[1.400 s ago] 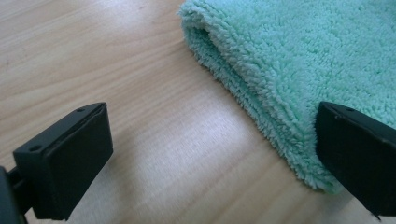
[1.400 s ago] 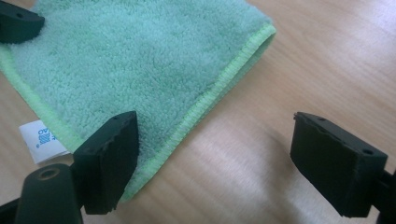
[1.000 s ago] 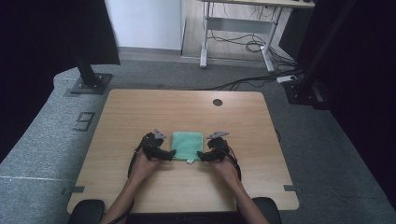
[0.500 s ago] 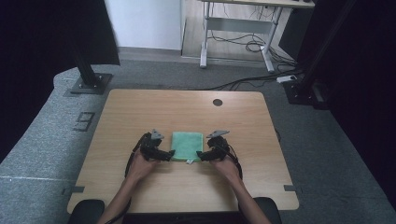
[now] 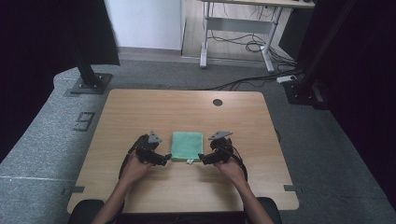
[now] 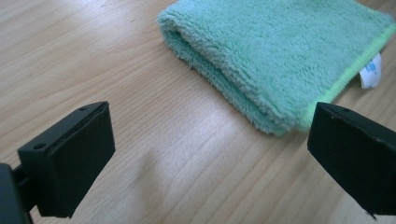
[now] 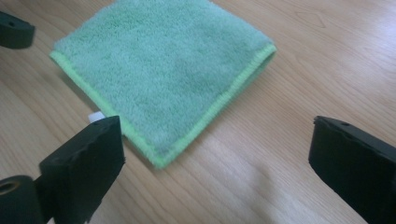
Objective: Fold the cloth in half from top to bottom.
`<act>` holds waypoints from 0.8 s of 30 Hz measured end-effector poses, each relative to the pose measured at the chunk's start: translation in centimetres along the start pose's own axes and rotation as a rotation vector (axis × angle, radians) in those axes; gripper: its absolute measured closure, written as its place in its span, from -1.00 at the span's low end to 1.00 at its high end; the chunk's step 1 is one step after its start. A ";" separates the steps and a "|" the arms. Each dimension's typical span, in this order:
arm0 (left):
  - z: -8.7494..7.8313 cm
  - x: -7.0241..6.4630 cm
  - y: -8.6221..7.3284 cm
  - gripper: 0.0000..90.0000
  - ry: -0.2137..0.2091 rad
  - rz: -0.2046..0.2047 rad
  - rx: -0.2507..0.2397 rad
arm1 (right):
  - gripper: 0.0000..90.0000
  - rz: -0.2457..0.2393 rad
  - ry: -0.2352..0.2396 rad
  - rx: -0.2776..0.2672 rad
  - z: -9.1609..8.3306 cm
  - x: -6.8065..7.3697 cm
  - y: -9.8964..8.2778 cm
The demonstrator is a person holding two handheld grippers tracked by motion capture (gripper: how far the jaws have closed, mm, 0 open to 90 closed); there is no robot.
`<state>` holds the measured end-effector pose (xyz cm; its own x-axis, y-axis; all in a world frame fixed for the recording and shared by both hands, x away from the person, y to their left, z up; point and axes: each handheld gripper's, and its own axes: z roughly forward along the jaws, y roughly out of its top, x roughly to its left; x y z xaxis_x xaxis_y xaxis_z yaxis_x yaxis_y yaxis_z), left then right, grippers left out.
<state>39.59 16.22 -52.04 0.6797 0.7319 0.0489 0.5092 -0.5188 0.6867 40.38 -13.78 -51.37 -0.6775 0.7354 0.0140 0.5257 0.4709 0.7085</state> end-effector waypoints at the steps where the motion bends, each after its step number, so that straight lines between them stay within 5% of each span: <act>1: -0.2 0.0 0.0 -0.99 0.002 0.008 0.001 | -0.95 -0.001 -0.003 -0.001 -0.2 0.0 -0.1; 15: -3.9 -0.6 -1.0 -1.00 0.022 0.041 -0.022 | -1.00 -0.035 -0.046 -0.005 -3.6 -0.4 -1.5; 24: -5.3 -0.7 -3.3 -1.00 0.050 0.049 -0.027 | -1.00 -0.031 -0.093 -0.002 -5.5 -1.0 -3.0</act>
<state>34.66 19.78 -50.55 0.6756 0.7277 0.1184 0.4612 -0.5424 0.7022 36.61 -18.64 -49.64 -0.6429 0.7624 -0.0738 0.5039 0.4935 0.7089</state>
